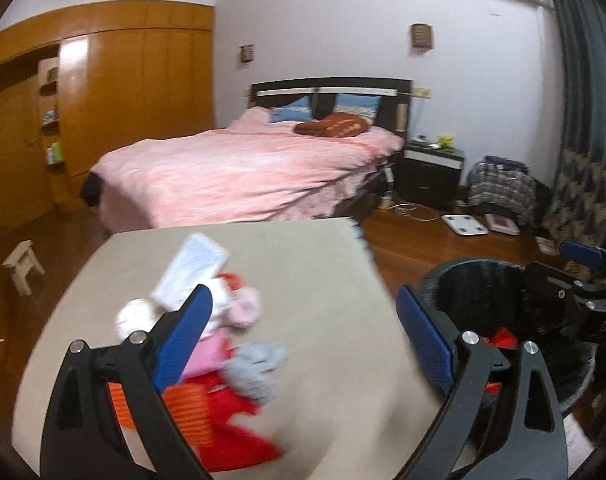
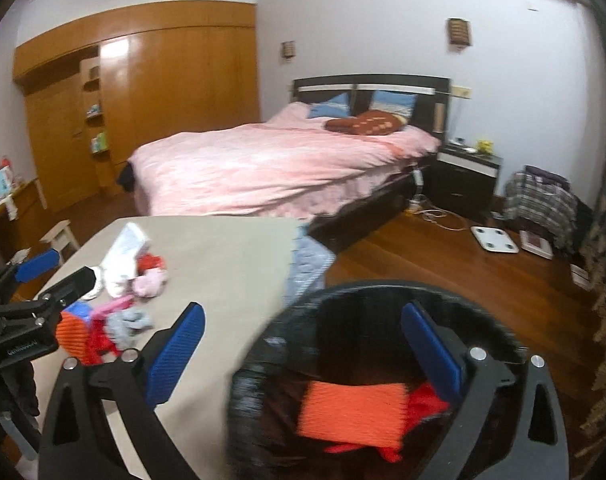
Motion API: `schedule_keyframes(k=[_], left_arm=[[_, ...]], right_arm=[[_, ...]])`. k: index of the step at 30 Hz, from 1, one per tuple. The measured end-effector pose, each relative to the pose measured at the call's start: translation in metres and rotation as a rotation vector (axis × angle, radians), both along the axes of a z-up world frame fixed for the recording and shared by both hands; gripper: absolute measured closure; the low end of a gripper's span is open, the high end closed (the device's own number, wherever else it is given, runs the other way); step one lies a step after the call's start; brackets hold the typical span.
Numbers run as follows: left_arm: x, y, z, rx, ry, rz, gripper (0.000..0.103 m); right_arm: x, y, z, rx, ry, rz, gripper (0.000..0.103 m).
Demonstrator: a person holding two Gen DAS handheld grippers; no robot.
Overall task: Collect trash
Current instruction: 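Move both tools back over the pile on the table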
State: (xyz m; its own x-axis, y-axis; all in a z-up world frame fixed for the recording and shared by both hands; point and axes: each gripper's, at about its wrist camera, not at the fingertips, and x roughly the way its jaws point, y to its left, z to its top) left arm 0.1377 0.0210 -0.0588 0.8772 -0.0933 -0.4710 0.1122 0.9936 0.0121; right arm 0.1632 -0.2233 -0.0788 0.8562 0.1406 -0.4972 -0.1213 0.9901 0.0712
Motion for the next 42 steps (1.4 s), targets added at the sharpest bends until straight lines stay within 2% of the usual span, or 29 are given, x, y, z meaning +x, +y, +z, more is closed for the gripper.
schedule_keyframes(k=[7, 11, 19, 27, 33, 37, 41, 42], left_arm=[[-0.007, 0.06, -0.014, 0.039, 0.024, 0.125, 0.013], [-0.006, 0.09, -0.026, 0.031, 0.039, 0.179, 0.013], [0.001, 0.121, -0.047, 0.025, 0.068, 0.237, 0.013], [0.005, 0.141, -0.061, 0.009, 0.088, 0.254, 0.013], [0.009, 0.147, -0.067, -0.01, 0.096, 0.255, 0.013], [0.012, 0.146, -0.069, -0.014, 0.097, 0.249, 0.013], [0.015, 0.143, -0.069, -0.021, 0.098, 0.239, 0.013], [0.016, 0.142, -0.069, -0.023, 0.097, 0.238, 0.013]], right_arm=[[0.013, 0.061, -0.017, 0.014, 0.017, 0.101, 0.006], [0.023, 0.092, -0.029, 0.016, 0.028, 0.149, 0.006], [0.039, 0.145, -0.054, -0.001, 0.068, 0.245, 0.007], [0.055, 0.184, -0.078, -0.022, 0.134, 0.309, 0.017], [0.061, 0.199, -0.091, -0.021, 0.2, 0.354, 0.031], [0.064, 0.206, -0.097, -0.019, 0.24, 0.402, 0.046], [0.065, 0.208, -0.096, 0.001, 0.248, 0.456, 0.071], [0.064, 0.208, -0.096, 0.007, 0.253, 0.461, 0.071]])
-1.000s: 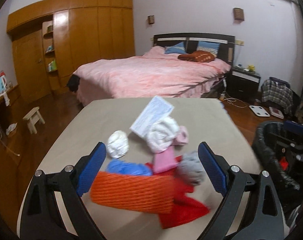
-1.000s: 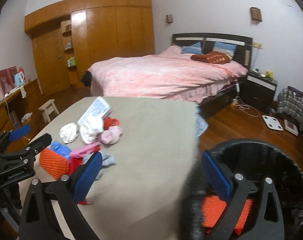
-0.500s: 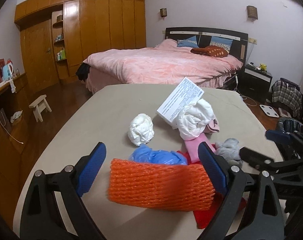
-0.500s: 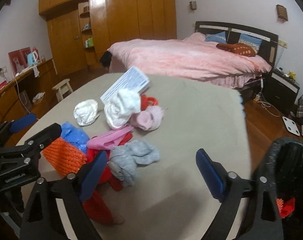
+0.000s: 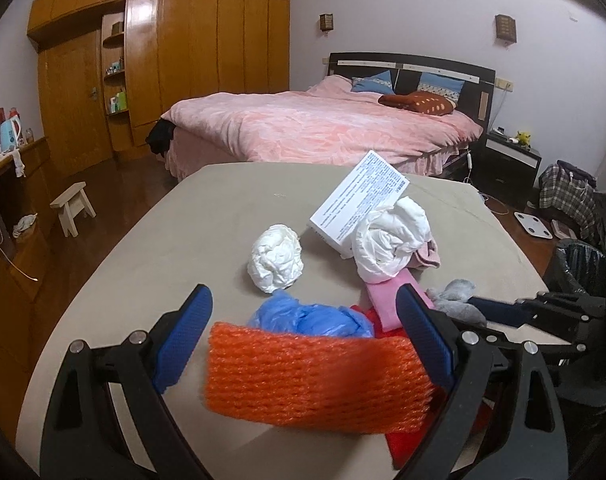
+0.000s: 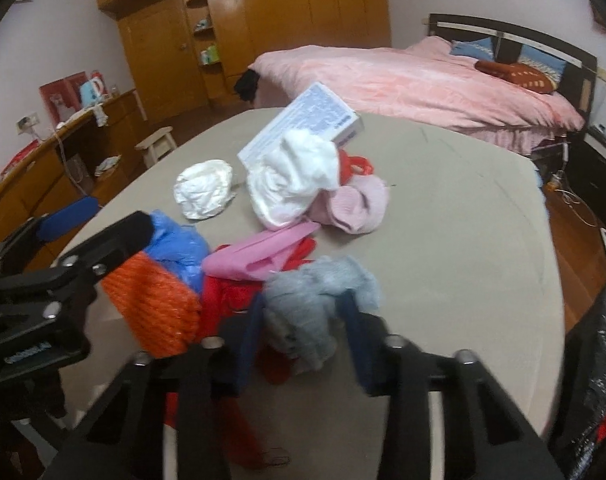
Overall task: Collect trash
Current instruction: 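Move both tools back over the pile on the table, then grasp the white tissue with the left tool while the right tool grasps the grey sock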
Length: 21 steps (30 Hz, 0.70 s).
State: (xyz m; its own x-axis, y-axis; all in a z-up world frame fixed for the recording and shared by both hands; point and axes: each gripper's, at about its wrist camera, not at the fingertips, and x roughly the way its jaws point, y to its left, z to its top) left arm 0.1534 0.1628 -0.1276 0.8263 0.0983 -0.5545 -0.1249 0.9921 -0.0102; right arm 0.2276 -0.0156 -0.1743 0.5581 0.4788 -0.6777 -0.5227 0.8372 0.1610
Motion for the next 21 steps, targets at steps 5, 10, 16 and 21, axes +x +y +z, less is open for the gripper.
schedule_keyframes(k=[5, 10, 16, 21], left_arm=[[0.007, -0.008, -0.001, -0.006, 0.004, -0.02, 0.013], [0.016, -0.019, 0.002, -0.006, 0.001, -0.042, 0.015], [0.037, -0.028, 0.007, -0.017, -0.009, -0.065, 0.018], [0.064, -0.038, 0.008, -0.036, 0.002, -0.09, 0.022]], right_arm=[[0.002, -0.016, 0.006, 0.027, -0.005, -0.022, 0.074], [0.01, -0.037, 0.02, 0.04, -0.042, -0.078, 0.074], [0.031, -0.056, 0.03, 0.033, -0.074, -0.135, 0.074], [0.045, -0.062, 0.031, 0.038, -0.08, -0.157, 0.074]])
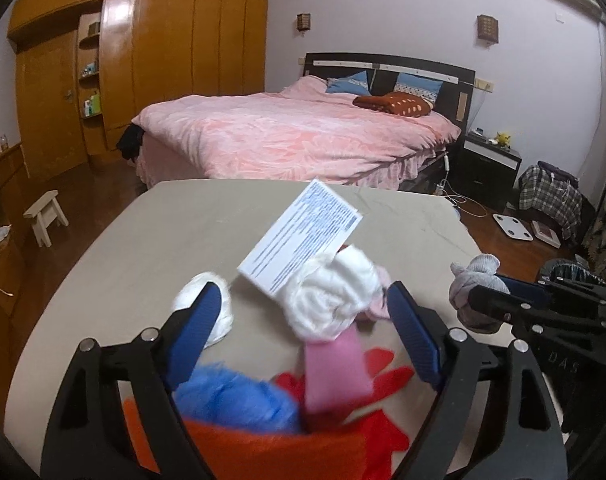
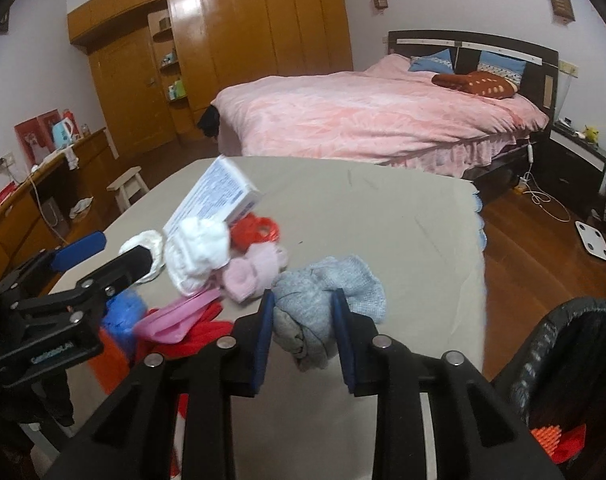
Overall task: Collect trash
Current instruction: 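Grasp the white tissue with the left tool while the right tool grasps the grey sock, then carry the tissue and sock to the bin and release both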
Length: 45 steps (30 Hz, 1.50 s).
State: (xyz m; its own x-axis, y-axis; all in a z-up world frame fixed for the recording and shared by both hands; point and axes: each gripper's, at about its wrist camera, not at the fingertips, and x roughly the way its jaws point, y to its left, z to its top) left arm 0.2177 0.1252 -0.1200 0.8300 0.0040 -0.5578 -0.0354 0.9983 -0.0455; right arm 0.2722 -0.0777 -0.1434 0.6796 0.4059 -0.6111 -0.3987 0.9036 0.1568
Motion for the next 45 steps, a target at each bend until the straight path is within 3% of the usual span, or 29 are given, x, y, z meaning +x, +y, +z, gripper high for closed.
schedule_keyframes(k=[11, 15, 18, 32, 45], left_arm=[[0.043, -0.01, -0.034, -0.03, 0.116, -0.02, 0.03], [0.046, -0.008, -0.04, -0.037, 0.137, -0.023, 0.051], [0.043, -0.007, -0.038, -0.044, 0.121, -0.018, 0.058], [-0.007, -0.022, 0.01, -0.027, -0.009, -0.011, 0.06], [-0.043, -0.06, 0.052, -0.036, -0.086, -0.085, 0.06]], right_arm=[[0.01, -0.002, -0.01, 0.005, 0.008, 0.004, 0.074], [0.012, -0.003, -0.012, 0.01, 0.016, -0.001, 0.074], [0.011, -0.005, -0.013, 0.017, 0.02, -0.006, 0.074], [-0.015, -0.019, 0.019, 0.042, -0.037, -0.008, 0.074], [-0.061, -0.057, 0.064, 0.053, -0.128, -0.041, 0.074]])
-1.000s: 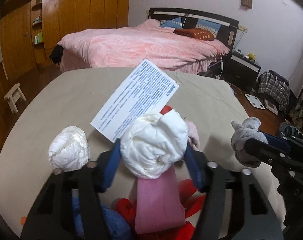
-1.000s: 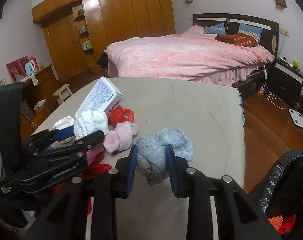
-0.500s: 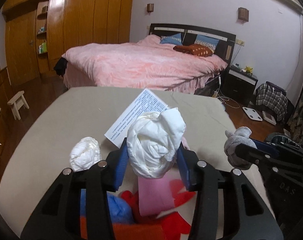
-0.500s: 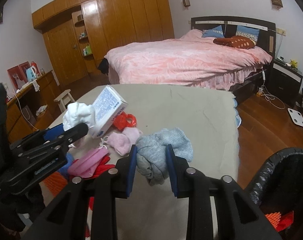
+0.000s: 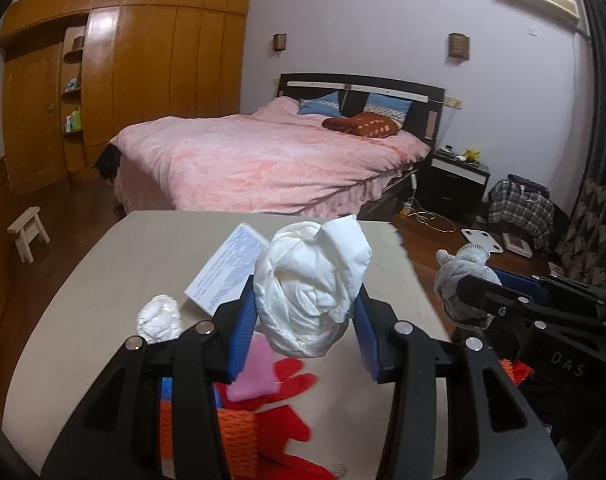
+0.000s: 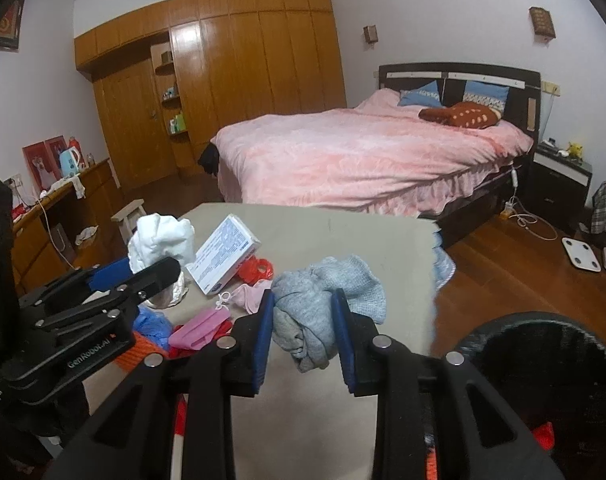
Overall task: Collect trash
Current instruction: 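Carry the tissue and sock to the bin and release both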
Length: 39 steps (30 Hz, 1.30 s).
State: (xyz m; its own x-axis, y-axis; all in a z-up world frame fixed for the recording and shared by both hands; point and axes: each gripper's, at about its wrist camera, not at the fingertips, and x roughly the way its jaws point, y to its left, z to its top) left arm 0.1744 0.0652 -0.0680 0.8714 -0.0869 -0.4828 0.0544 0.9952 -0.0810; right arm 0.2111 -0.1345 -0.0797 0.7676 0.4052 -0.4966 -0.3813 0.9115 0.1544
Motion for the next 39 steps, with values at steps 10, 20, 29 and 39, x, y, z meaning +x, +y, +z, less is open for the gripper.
schedule_keyframes(k=[10, 20, 29, 39], left_arm=[[-0.011, -0.046, 0.013, 0.001, -0.024, -0.102, 0.06], [-0.013, -0.109, 0.013, -0.014, -0.035, -0.241, 0.06], [-0.009, -0.161, 0.008, -0.029, -0.037, -0.344, 0.06], [-0.008, -0.205, -0.002, -0.019, -0.034, -0.436, 0.06]], right_arm=[[-0.03, -0.058, 0.016, -0.004, -0.03, -0.095, 0.074], [-0.048, -0.128, 0.013, -0.03, -0.015, -0.24, 0.074], [-0.057, -0.171, 0.009, -0.053, -0.009, -0.338, 0.074], [-0.06, -0.202, 0.0, -0.06, 0.012, -0.412, 0.074]])
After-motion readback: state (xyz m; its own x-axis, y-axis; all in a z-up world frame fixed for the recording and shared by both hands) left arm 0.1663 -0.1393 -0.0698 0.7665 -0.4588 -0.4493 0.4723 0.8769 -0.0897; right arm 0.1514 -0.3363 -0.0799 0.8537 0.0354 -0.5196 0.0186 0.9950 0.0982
